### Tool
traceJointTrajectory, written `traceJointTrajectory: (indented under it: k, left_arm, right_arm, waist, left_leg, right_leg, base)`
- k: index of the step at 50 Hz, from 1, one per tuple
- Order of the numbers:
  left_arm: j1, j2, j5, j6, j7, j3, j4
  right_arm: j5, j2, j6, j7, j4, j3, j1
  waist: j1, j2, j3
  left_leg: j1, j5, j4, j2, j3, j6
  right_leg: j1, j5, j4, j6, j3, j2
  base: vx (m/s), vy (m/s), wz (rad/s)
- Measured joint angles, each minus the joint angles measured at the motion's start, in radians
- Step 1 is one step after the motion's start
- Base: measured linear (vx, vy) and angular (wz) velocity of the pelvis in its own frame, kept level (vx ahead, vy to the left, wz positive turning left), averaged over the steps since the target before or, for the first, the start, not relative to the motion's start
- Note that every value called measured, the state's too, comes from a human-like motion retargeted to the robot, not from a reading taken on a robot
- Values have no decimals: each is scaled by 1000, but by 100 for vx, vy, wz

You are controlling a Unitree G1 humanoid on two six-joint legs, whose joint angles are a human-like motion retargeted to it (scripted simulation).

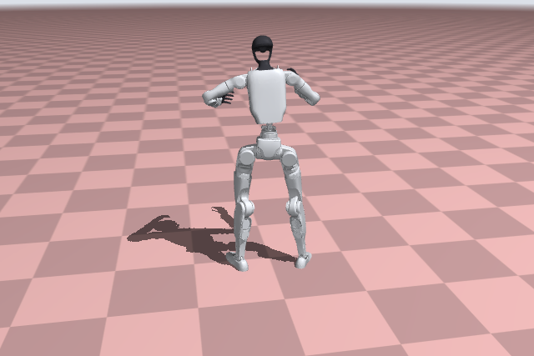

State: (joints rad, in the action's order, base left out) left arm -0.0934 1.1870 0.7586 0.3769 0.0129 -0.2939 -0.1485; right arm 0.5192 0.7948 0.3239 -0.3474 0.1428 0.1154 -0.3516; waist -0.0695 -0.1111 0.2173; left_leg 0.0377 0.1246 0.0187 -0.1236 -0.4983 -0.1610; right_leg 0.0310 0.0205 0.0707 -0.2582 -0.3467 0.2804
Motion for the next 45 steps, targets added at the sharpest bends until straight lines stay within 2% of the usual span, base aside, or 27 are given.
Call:
traceJointTrajectory:
  k: [3,7,10,12,17,20,22,24,28,33,37,40,42,45]
  left_arm:
    - [-19,-53,114,-14,2,-82,50]
    - [8,-89,218,-23,-17,-126,71]
    - [29,-111,250,-19,-35,-146,79]
    - [22,-143,273,-29,-55,-171,90]
    - [-46,-260,265,-49,-75,-278,133]
    - [-114,-375,258,-61,-72,-353,174]
    - [-172,-476,232,-66,-59,-392,215]
    - [-219,-573,226,-80,-53,-414,245]
    - [-338,-758,174,-106,-26,-430,319]
    - [-570,-956,188,-125,32,-455,453]
    - [-754,-1034,289,-107,79,-501,521]
    - [-883,-1048,375,-76,96,-546,539]
    - [-961,-1043,425,-73,115,-576,537]
    - [-1071,-1013,494,-29,85,-622,532]
  right_arm:
    - [107,-192,32,-70,-45,140,-72]
    - [224,-400,62,-105,-90,252,-116]
    - [215,-502,69,-123,-108,305,-138]
    - [353,-577,97,-80,-106,317,-131]
    - [403,-621,88,-20,-127,322,-119]
    - [413,-586,74,7,-142,293,-105]
    - [306,-511,39,-2,-155,267,-113]
    - [421,-474,38,49,-167,223,-103]
    - [451,-338,-4,102,-227,149,-143]
    - [520,-148,-36,129,-369,86,-295]
    - [602,-29,-50,128,-483,79,-460]
    - [659,44,-58,130,-557,99,-594]
    - [663,93,-106,98,-613,128,-681]
    - [733,147,-62,151,-653,181,-799]
  waist:
    - [-25,6,51]
    - [-64,37,106]
    - [-84,73,131]
    - [-85,101,144]
    - [-58,157,131]
    - [-26,179,107]
    - [-3,192,90]
    - [21,197,72]
    - [67,199,37]
    - [122,202,24]
    - [170,203,14]
    - [205,208,0]
    - [224,212,-14]
    - [247,220,-38]
  left_leg:
    - [-15,-8,-5,-4,-28,11]
    - [-46,-26,-16,-23,-63,16]
    - [-75,-45,-27,-41,-78,10]
    - [-89,-61,-40,-48,-81,-1]
    - [-110,-90,-64,-51,-73,-35]
    - [-102,-95,-72,-42,-63,-52]
    - [-89,-93,-74,-38,-58,-55]
    - [-70,-87,-72,-34,-57,-54]
    - [-36,-69,-58,-38,-64,-41]
    - [1,-49,-30,-45,-75,-25]
    - [13,-47,-16,-53,-82,-24]
    - [11,-55,-13,-64,-84,-31]
    - [6,-61,-12,-71,-83,-33]
    - [-7,-76,-14,-89,-83,-47]
  right_leg:
    - [42,16,2,-3,31,-10]
    - [100,47,-10,-4,61,-40]
    - [137,72,-30,-4,67,-68]
    - [150,84,-46,-4,62,-82]
    - [158,94,-76,-4,43,-94]
    - [144,84,-77,-4,35,-84]
    - [131,72,-69,-4,32,-77]
    - [114,60,-60,-4,34,-71]
    - [88,35,-36,-4,44,-67]
    - [65,5,1,-4,62,-62]
    - [58,-8,16,-4,70,-65]
    - [58,-9,13,-4,70,-76]
    - [59,-6,6,-4,66,-83]
    - [65,-1,-8,-4,62,-106]
  base:
    - [-18,-2,-50]
    - [-18,-7,-48]
    - [-16,-11,-29]
    - [-12,-11,-7]
    - [-5,-7,14]
    - [5,-1,24]
    - [8,0,18]
    - [11,-1,5]
    - [11,-3,-9]
    - [9,-5,-16]
    - [6,-7,-11]
    - [4,-10,-4]
    - [3,-10,1]
    - [0,-16,-9]
